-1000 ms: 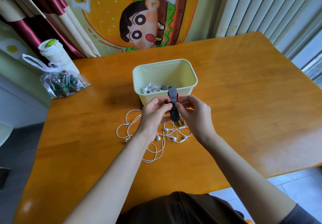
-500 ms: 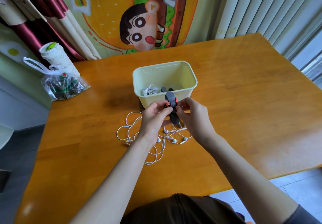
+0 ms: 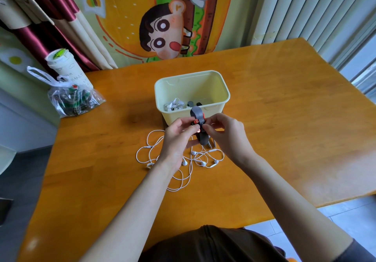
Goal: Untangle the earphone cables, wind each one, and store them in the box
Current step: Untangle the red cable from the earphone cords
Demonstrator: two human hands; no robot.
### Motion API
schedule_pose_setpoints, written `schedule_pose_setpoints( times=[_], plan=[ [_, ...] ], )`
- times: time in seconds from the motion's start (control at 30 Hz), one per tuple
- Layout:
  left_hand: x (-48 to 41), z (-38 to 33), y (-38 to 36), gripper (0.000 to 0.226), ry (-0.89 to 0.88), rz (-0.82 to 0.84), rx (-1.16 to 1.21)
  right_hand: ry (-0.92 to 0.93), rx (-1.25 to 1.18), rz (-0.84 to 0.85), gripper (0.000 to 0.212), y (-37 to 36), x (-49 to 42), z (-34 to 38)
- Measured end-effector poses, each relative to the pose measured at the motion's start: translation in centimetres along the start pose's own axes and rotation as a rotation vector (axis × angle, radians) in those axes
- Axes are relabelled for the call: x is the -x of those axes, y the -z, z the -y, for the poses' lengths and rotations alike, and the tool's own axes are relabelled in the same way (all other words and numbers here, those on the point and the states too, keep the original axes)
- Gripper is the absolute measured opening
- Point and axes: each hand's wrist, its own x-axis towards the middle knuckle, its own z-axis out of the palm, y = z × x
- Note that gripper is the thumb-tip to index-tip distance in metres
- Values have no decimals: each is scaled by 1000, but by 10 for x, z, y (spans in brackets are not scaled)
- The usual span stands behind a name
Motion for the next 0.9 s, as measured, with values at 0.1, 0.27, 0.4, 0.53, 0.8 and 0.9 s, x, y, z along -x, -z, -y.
schedule_pose_setpoints(
  times=[0.1,0.27,0.4,0.53,0.8,0.9],
  plan=[
    [0,1,1,16,1,-1,9,8,-19,10,6,1,0,-1],
    [1,3,2,14,9,12,0,0,-30,-5,5,1,2,-1],
    [2,3,0,15,4,19,-8,1,-21,-19,3,1,5,0],
    [3,2,2,15,-4,36,1,11,-28,-4,4,3,4,1],
    [4,3,2,15,-2,41,-25,-23,18,31,10,7,2,3],
    [4,2,2,16,-4,44,-23,-19,25,25,11,6,2,4]
  ],
)
